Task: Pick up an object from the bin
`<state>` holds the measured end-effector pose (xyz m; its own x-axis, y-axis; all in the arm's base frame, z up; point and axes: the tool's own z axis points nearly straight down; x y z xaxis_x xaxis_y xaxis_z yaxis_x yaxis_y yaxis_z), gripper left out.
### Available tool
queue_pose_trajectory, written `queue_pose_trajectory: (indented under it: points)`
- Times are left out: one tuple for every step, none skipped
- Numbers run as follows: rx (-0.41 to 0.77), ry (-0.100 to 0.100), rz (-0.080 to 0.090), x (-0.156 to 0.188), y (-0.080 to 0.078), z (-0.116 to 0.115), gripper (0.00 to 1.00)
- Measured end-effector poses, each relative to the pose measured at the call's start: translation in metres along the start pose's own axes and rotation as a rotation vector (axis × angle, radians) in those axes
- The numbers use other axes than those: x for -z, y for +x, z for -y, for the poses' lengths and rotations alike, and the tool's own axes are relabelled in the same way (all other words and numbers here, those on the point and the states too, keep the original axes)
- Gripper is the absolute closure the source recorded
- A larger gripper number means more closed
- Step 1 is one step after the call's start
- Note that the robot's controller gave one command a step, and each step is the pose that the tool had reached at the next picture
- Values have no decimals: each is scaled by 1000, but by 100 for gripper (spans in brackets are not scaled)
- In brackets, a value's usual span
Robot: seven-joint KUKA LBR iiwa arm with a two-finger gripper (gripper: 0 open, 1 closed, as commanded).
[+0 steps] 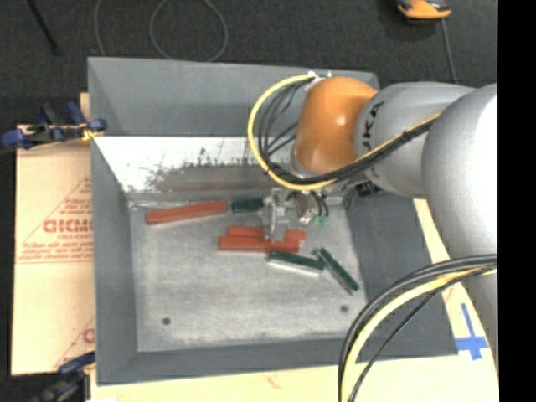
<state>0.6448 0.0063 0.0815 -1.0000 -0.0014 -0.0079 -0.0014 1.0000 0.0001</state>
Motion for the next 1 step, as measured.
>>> queue_pose_trajectory:
  points:
    - [0, 0, -3, -1, 1, 0, 0]
